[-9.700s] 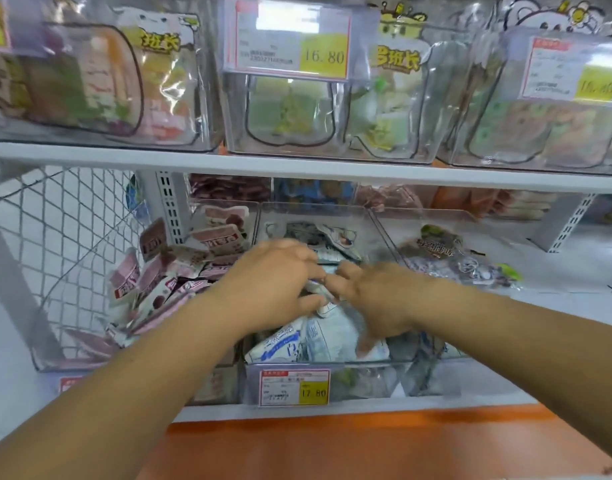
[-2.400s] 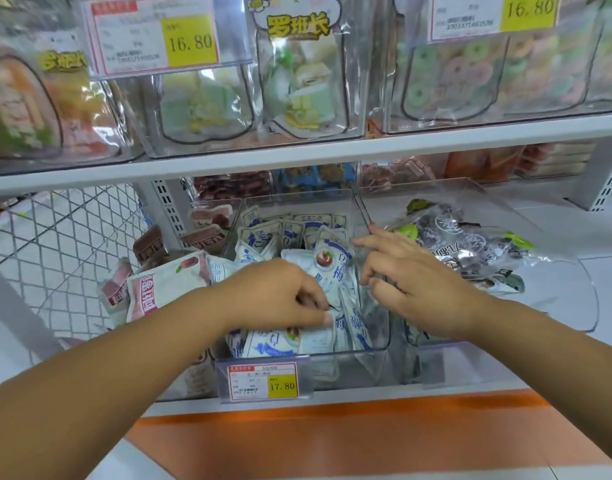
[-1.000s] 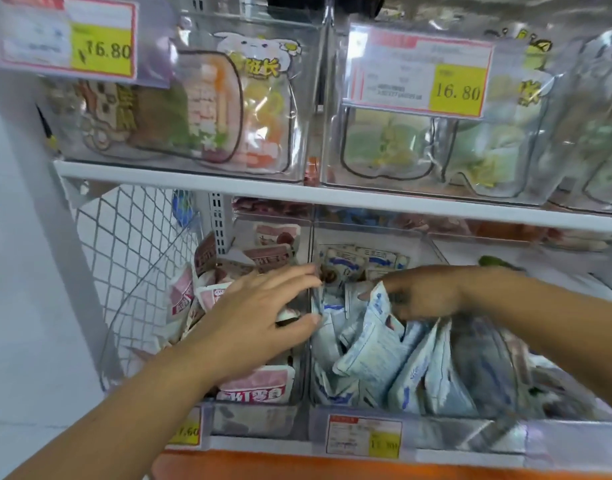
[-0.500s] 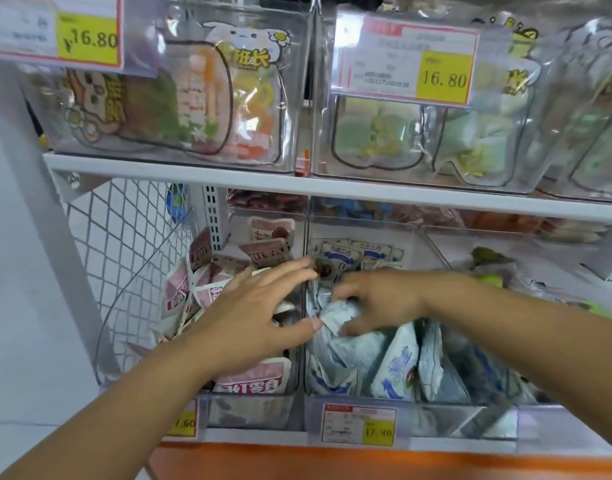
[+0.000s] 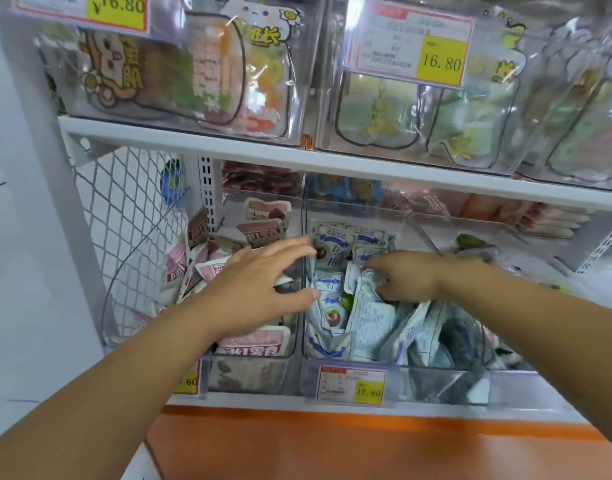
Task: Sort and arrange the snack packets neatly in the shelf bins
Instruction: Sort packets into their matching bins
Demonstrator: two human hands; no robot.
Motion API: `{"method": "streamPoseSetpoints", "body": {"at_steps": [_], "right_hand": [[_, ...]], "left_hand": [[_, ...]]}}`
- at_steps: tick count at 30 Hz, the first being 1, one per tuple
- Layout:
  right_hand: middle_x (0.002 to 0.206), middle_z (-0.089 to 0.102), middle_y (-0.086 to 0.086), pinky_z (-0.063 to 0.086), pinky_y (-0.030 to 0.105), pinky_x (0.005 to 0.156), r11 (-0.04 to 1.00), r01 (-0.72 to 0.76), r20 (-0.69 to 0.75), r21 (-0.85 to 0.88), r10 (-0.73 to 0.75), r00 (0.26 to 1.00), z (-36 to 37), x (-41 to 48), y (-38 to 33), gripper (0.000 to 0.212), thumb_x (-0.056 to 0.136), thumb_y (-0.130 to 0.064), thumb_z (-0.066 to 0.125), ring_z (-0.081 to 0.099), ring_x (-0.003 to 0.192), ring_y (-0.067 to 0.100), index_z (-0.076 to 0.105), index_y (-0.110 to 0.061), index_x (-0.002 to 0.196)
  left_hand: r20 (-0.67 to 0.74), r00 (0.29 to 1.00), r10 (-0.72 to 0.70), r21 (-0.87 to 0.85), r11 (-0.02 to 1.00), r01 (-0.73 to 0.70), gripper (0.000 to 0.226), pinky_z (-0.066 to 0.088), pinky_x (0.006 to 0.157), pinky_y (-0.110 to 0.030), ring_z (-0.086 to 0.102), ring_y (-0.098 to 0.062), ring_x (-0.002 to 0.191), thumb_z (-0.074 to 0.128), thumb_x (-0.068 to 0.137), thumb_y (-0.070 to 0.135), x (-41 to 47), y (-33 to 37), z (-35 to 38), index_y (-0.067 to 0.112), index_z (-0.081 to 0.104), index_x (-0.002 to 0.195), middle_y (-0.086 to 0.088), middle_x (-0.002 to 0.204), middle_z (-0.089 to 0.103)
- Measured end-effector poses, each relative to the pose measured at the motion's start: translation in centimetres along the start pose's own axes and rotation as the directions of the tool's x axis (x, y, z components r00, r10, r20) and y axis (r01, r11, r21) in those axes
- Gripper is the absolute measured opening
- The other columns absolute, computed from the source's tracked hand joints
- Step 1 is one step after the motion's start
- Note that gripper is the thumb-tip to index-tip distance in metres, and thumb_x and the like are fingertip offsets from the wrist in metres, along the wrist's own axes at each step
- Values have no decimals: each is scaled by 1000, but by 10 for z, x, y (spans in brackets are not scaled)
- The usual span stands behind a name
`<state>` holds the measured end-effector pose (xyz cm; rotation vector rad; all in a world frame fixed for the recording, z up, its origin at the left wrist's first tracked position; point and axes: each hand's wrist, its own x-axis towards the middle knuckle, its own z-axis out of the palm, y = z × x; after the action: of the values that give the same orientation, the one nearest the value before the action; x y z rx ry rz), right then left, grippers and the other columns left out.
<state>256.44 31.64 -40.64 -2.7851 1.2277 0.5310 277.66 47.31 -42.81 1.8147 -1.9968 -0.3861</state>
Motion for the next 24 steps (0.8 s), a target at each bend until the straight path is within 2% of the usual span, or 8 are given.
{"method": "streamPoseSetpoints", "body": {"at_steps": [4,5,7,9,14,17,20,24], "right_hand": [[147,42,-10,32,40,112,988,154,-110,-21,-156,982,-3,-1,-12,49,91,-25,50,39,135,18,45,-42,137],[147,42,-11,26,41,115,975,204,-137,-92,-215,967,-3,4,-20,42,92,-25,46,34,139,18,53,-38,131],[129,59,0,40,41,103,952,276,-117,-133,-292,949,-1,16,-34,34,95,-34,38,49,124,26,64,-23,114],[112,65,5,47,36,86,957,255,-64,-141,-266,962,-2,26,-37,44,97,-49,33,58,102,26,63,-20,114],[121,63,-7,47,34,95,948,177,60,-265,-167,984,-4,40,-19,39,87,-45,57,58,106,19,60,-36,125],[118,62,-12,50,34,91,974,173,28,-144,-171,985,1,46,-18,31,82,-28,63,60,100,13,66,-37,112],[118,53,-12,43,26,93,987,139,-158,76,-126,979,1,37,-6,28,85,-36,68,51,101,7,66,-34,112],[115,56,-10,42,19,85,795,225,-442,564,60,895,-10,-3,0,31,76,-42,76,54,106,8,66,-32,104]], "left_hand": [[-24,1000,8,13,1000,-7,59,15,117,-35,16,12,126,53,88,57,5,6,-2,47,30,141,33,152,12],[-27,1000,2,1,1000,-2,58,19,115,-35,19,10,128,55,87,56,7,5,-1,47,33,139,33,151,15],[-27,1000,-8,-38,999,7,58,26,111,-37,26,-1,133,53,80,61,10,5,0,50,37,134,35,147,17],[-32,999,-4,-55,999,2,60,31,110,-39,30,-7,134,46,72,66,11,3,3,53,38,130,38,144,18],[-38,999,13,-35,999,-14,63,29,110,-39,28,-9,137,39,74,70,9,-7,6,55,32,134,42,146,10],[-39,999,10,-24,1000,-11,58,27,108,-38,25,-11,138,44,81,66,7,-7,7,55,29,136,42,147,8],[-42,999,11,-44,999,-13,61,27,111,-40,25,-11,139,46,79,66,8,-5,6,54,31,137,40,147,11],[-56,998,7,-111,994,-14,66,22,116,-37,18,-2,140,56,81,61,8,1,3,51,31,141,37,149,13]]}}
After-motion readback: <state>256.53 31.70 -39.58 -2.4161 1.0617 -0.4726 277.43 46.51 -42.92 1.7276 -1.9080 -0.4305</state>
